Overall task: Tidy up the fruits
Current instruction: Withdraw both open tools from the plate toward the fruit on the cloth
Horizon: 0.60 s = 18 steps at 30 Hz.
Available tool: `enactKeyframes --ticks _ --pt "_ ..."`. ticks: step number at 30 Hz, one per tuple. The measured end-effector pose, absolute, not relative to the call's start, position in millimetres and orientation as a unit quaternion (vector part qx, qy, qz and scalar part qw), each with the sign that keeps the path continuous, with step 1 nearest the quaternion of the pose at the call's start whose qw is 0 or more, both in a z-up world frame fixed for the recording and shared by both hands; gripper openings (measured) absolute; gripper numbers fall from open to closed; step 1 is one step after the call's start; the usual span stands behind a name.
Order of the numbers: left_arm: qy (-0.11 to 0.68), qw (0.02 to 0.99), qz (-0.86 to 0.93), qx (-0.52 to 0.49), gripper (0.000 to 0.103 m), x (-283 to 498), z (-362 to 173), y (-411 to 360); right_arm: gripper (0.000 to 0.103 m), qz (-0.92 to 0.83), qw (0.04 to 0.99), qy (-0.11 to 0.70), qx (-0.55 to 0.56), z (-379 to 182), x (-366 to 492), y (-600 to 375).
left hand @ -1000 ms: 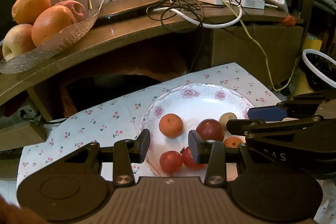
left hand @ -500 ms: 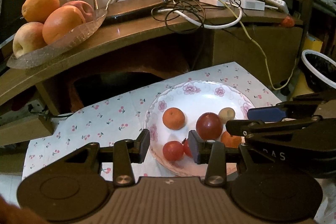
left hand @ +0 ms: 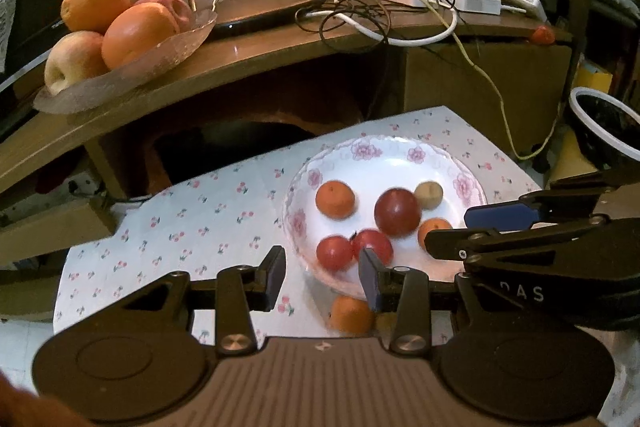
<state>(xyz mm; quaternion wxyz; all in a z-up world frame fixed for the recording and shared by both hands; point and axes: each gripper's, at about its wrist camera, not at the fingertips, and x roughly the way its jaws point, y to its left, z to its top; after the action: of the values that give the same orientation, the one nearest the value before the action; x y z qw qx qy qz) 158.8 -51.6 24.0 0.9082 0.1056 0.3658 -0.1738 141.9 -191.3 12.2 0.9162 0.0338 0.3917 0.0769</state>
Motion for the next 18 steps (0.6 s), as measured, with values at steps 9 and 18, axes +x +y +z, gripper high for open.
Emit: enactKeyframes --ticks 9,18 --pt "0.386 0.896 -0.185 0.119 0.046 136 17 -37 0.04 0.106 0.902 0.417 0.042 5 118 -183" --pt "0.399 0.887 -0.197 0.126 0.046 133 10 -26 0.04 0.131 0.891 0.434 0.034 -13 114 -167"
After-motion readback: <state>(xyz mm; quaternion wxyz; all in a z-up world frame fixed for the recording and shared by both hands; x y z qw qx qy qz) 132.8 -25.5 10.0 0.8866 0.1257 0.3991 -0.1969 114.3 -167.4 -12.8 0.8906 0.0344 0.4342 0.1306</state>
